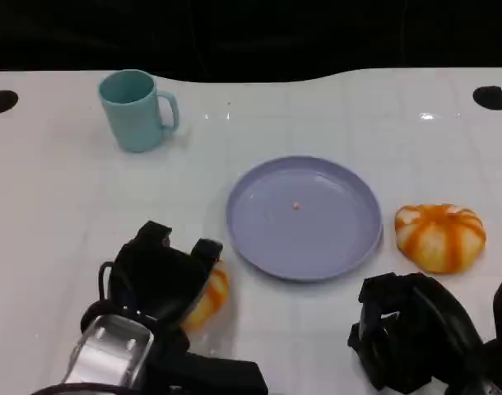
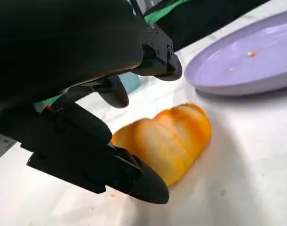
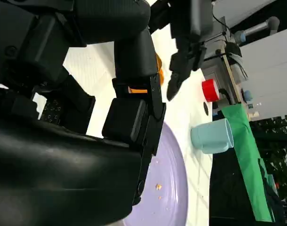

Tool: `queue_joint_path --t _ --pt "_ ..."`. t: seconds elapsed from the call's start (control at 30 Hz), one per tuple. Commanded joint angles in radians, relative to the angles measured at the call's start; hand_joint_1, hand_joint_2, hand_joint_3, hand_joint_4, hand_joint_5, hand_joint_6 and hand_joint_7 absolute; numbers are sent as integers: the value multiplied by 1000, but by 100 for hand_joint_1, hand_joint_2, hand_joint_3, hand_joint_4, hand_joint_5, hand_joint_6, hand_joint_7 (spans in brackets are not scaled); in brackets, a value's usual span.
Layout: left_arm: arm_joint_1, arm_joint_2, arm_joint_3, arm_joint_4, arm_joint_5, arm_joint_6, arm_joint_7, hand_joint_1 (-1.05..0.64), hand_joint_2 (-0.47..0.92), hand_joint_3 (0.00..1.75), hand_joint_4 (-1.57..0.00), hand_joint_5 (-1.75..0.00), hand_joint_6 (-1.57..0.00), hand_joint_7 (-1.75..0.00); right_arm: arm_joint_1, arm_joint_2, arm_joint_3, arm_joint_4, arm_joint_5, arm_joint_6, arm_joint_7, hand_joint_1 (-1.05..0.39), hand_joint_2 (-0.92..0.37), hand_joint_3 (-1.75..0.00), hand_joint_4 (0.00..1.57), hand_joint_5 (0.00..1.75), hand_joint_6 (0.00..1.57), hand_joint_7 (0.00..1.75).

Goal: Grasp the bread from the table and place it into the plate.

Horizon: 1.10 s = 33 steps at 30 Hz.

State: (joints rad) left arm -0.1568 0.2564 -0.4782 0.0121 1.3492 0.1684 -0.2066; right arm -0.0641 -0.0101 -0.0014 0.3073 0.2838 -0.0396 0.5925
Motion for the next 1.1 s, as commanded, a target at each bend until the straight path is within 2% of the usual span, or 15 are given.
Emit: queue_joint_path --t 0.03,0.23,0.37,0.47,0.5,0.53,0.57,0.6,0.63,0.7,0.77,0.87,0.93,0.97,1.1 --pt "-36 -1 -16 71 -8 38 20 -75 69 0 -19 -81 -24 -14 2 -13 -5 2 2 -7 -2 -105 -3 -144 149 138 157 101" --pt "-74 -15 -33 176 -43 57 73 -70 71 1 -16 -81 -27 -14 6 -10 -6 -1 7 -3 -1 -105 -3 -144 148 138 157 101" --pt "-92 -26 -35 249 -96 46 170 -65 71 0 -17 -82 -29 -14 9 -9 -4 -11 7 6 -5 -105 -3 -144 148 139 157 100" --pt "-103 -33 -26 314 -171 -3 303 -54 75 3 -32 -94 -43 -18 10 -10 -4 -10 5 -2 -3 -105 -3 -144 148 139 157 100" --pt "-109 -31 -28 333 -187 -18 339 -50 77 7 -38 -104 -47 -19 10 -10 -4 -13 7 4 -4 -105 -3 -144 147 139 157 100" --pt "-115 -27 -31 350 -200 -30 367 -45 68 34 -50 -134 -57 -24 10 -10 -4 -16 8 9 -5 -105 -2 -144 147 139 157 100" --pt "-120 -23 -35 367 -211 -46 399 -44 54 66 -56 -147 -61 -28 10 -10 -4 -17 9 12 -6 -105 -2 -144 147 139 157 100" --pt "-127 -19 -41 387 -216 -59 430 -42 46 87 -64 -157 -68 -32 10 -11 -4 -17 8 10 -6 -105 -2 -144 147 140 157 100" --pt "-133 -15 -47 407 -221 -69 454 -41 45 103 -78 -168 -84 -41 10 -11 -4 -17 7 10 -6 -105 -2 -144 147 140 157 100" --pt "-146 -11 -62 442 -218 -71 484 -41 47 112 -91 -173 -102 -52 11 -11 -4 -17 4 8 -9 -105 -2 -144 147 140 157 100" --pt "-157 -9 -79 472 -208 -67 520 -42 47 115 -98 -174 -108 -75 11 -13 -3 -18 2 7 -9 -105 -2 -144 147 140 157 100" --pt "-163 -11 -90 507 -218 -75 605 -42 40 130 -101 -175 -98 -93 10 -14 -4 -16 8 7 -3 -105 -3 -143 148 141 157 101" --pt "-165 -16 -92 532 -229 -85 673 -42 33 140 -104 -175 -91 -115 8 -14 -6 -6 8 -4 3 -105 -4 -143 147 140 157 101" --pt "-168 -17 -94 543 -234 -89 698 -41 31 143 -105 -175 -90 -121 6 -14 -7 -4 10 -4 5 -105 -4 -142 147 140 157 100" --pt "-182 -24 -98 591 -250 -100 791 -40 25 152 -107 -175 -88 -131 8 -13 -8 -11 11 8 0 -105 -4 -142 147 140 157 100"
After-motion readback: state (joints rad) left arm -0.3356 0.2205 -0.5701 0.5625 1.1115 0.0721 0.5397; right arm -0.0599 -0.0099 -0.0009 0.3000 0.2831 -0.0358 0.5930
